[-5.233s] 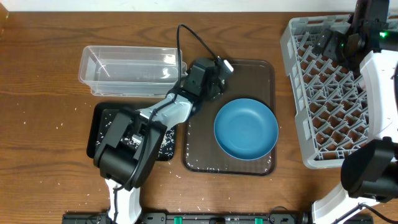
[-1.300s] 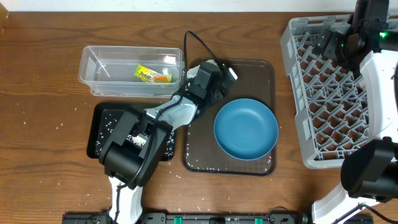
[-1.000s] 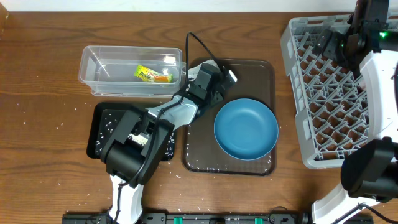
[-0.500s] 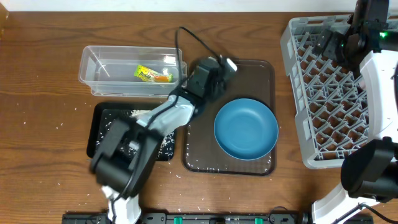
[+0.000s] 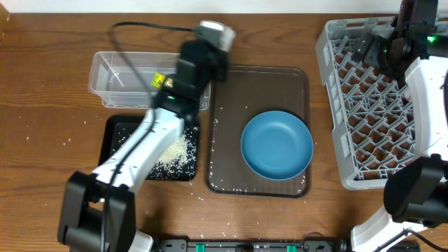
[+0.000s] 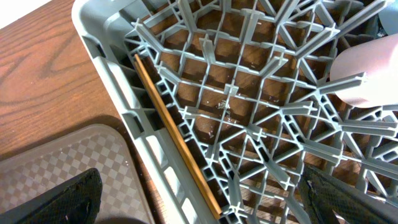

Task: Sort waste into correct bins and load items into the dishwasher rack
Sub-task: 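Carry the tissue over the clear container and open the left gripper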

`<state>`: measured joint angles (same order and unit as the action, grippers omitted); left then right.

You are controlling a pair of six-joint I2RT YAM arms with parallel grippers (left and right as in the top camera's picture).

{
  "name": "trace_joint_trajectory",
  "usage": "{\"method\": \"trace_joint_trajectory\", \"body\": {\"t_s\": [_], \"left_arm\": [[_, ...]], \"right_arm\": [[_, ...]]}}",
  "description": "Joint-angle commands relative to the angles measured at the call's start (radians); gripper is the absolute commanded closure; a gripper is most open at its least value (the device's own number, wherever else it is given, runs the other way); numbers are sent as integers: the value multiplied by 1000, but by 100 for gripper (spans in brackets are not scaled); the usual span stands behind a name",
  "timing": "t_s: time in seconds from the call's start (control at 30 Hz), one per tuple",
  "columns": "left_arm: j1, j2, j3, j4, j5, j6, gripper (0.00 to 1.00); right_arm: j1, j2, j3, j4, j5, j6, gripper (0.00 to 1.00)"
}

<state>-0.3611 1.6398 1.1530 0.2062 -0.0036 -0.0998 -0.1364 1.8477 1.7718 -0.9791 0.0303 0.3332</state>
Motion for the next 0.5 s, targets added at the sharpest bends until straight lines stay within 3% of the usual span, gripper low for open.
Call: {"method": "trace_joint_trajectory", "body": {"t_s": [0.0, 0.2, 0.43, 0.47], "left_arm": [[87, -42, 7, -22, -9, -251, 94], [205, -47, 7, -134, -9, -488, 94], [268, -47, 7, -230, -9, -598, 93], [276, -46, 7, -237, -9, -598, 87]], "right_arm": [[-1, -13, 3, -1, 3, 10, 1], [-1, -13, 3, -1, 3, 10, 1], [-1, -13, 3, -1, 3, 11, 1], [-1, -13, 3, -1, 3, 11, 1]]}}
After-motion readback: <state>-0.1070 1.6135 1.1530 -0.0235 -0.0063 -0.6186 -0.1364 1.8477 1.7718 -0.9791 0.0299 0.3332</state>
